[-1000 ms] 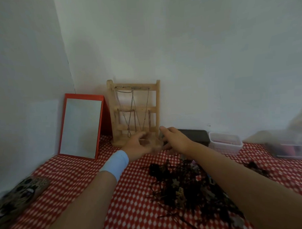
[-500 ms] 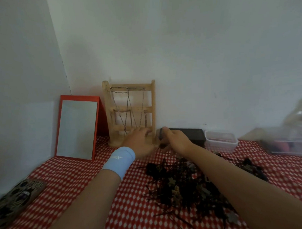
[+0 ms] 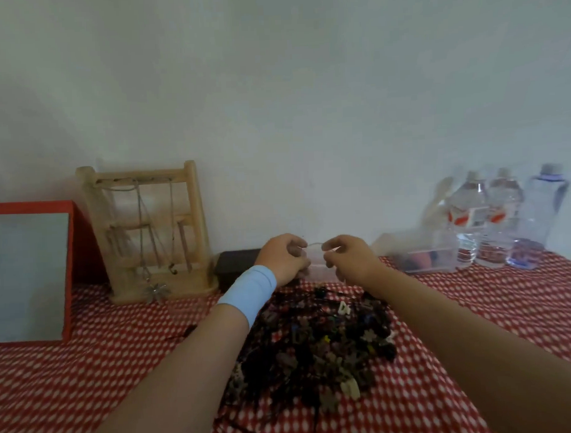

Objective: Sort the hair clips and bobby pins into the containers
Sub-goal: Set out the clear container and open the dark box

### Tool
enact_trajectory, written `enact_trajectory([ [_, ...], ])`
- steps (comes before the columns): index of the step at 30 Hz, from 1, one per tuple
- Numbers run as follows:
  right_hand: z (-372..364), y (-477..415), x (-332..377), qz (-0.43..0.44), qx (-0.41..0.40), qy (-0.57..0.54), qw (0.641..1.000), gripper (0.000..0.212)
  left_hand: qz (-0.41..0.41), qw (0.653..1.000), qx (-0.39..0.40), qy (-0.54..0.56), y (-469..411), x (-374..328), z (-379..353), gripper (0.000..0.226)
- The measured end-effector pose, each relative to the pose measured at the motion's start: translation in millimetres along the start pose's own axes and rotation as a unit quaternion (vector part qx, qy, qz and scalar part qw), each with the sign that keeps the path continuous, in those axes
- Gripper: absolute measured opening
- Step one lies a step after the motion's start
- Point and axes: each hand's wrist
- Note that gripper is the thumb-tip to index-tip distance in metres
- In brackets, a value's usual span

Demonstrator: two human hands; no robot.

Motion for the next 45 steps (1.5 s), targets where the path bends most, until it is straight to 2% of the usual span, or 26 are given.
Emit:
enact_trajectory([
  [3, 23.3, 2.4, -31.3, -0.026, -0.014, 0.066, 0.997, 0.018, -0.011, 0.997, 0.046, -0.053, -8.1, -4.1, -41.9, 0.024],
  [7, 46.0, 5.5, -65.9, -0.038, -0.044, 0.185, 0.981, 0.024, -0.035, 0.976, 0.116, -0.18, -13.8, -6.3, -80.3, 0.034],
  [12, 53.6, 5.2, -81.9, -0.055, 0.006, 0.317, 0.947, 0.031, -0.053, 0.967, 0.122, -0.218, -14.0, -7.2, -91.1, 0.033],
  [15, 51.3, 5.5, -67.0, -0.021, 0.002, 0.391, 0.92, 0.042, -0.065, 0.965, 0.11, -0.227, -13.0, -5.8, -79.3, 0.031],
  [18, 36.1, 1.8, -42.8, 0.068, -0.033, 0.368, 0.927, 0.034, -0.072, 0.964, 0.089, -0.24, -13.0, -1.7, -53.7, 0.031],
  [20, 19.4, -1.2, -21.2, 0.13, -0.023, 0.359, 0.924, 0.032, -0.072, 0.963, 0.066, -0.252, -11.8, 0.9, -30.7, 0.031],
  [24, -22.1, -10.0, 24.6, 0.204, 0.009, 0.387, 0.899, 0.03, -0.077, 0.947, 0.015, -0.311, -12.4, 16.2, 25.2, 0.03],
  [27, -46.1, -20.1, 38.5, 0.248, 0.008, 0.431, 0.867, 0.033, -0.052, 0.912, 0.013, -0.406, -12.5, 32.2, 65.1, 0.039],
  [29, -56.4, -28.5, 40.6, 0.259, 0.019, 0.448, 0.856, 0.035, -0.024, 0.887, 0.029, -0.461, -12.0, 40.7, 86.6, 0.047],
  [31, -64.7, -35.8, 39.9, 0.252, 0.03, 0.443, 0.86, 0.033, -0.013, 0.869, 0.047, -0.493, -11.7, 45.6, 99.8, 0.052],
  [36, -78.8, -45.9, 34.5, 0.268, -0.003, 0.463, 0.845, 0.025, -0.056, 0.846, 0.063, -0.526, -18.6, 54.1, 109.6, 0.049],
  [43, -81.9, -52.4, 39.6, 0.311, 0.025, 0.525, 0.792, 0.018, -0.1, 0.797, 0.057, -0.592, -22.3, 57.1, 111.4, 0.028],
  [45, -82.4, -51.8, 42.0, 0.317, 0.027, 0.53, 0.786, 0.017, -0.115, 0.785, 0.063, -0.606, -21.4, 59.1, 110.6, 0.023],
])
Point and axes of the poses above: each hand's wrist, its own y-axis away from the middle knuckle, its own z-axis out of the back of the hand, x = y × z, and after that the axes turned 14 degrees about y, right-handed
